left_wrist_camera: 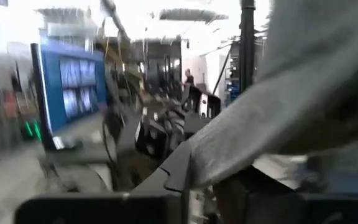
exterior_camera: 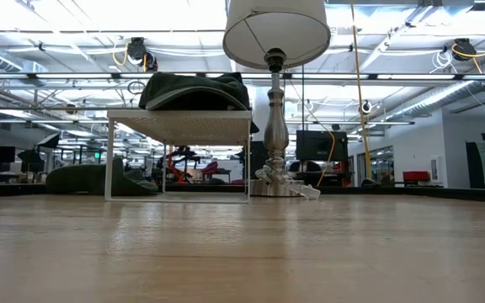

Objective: Pick & Place hat
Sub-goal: Stack the bottom gray cap on the gray cap on the shelf

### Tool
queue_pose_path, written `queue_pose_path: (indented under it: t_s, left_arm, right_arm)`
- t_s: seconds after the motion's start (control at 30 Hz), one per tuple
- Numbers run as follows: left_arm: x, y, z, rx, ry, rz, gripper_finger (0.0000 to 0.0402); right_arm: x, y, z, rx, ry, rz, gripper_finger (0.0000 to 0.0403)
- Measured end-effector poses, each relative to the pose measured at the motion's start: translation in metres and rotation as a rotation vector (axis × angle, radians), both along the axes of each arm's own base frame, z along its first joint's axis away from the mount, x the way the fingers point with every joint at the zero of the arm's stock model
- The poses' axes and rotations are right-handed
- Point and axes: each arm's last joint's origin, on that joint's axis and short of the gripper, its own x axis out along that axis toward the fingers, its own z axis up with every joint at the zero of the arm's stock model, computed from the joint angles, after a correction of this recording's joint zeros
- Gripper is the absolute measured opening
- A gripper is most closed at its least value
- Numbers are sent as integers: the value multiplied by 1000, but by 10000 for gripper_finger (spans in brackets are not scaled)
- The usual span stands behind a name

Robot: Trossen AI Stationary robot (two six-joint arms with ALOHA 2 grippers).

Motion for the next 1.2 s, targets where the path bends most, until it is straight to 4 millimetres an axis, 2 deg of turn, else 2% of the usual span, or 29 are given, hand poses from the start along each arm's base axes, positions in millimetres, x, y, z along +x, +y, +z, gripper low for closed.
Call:
queue_pose_path:
  t_s: [0.13,0.3,0.53,0.83,1.0,1.2]
  left_arm:
    - [-7,0,-4,-220,153,-49,97]
    - [-25,-4,-6,-352,321,-145,155]
    - [-57,-1,14,-496,324,-205,197]
    - [-114,18,39,-652,260,-125,190]
    - [-140,26,47,-666,213,-112,172]
    - [-152,29,52,-603,168,-109,154]
  right_arm:
    - [-2,0,1,-46,-33,-10,4]
    - [-17,-1,17,-144,-174,-17,3]
    - [-24,-6,21,-370,-110,-211,3]
    - [-34,-15,23,-553,60,-561,3]
    - [-29,-15,30,-562,105,-604,3]
    - [-10,-13,54,-622,164,-631,3]
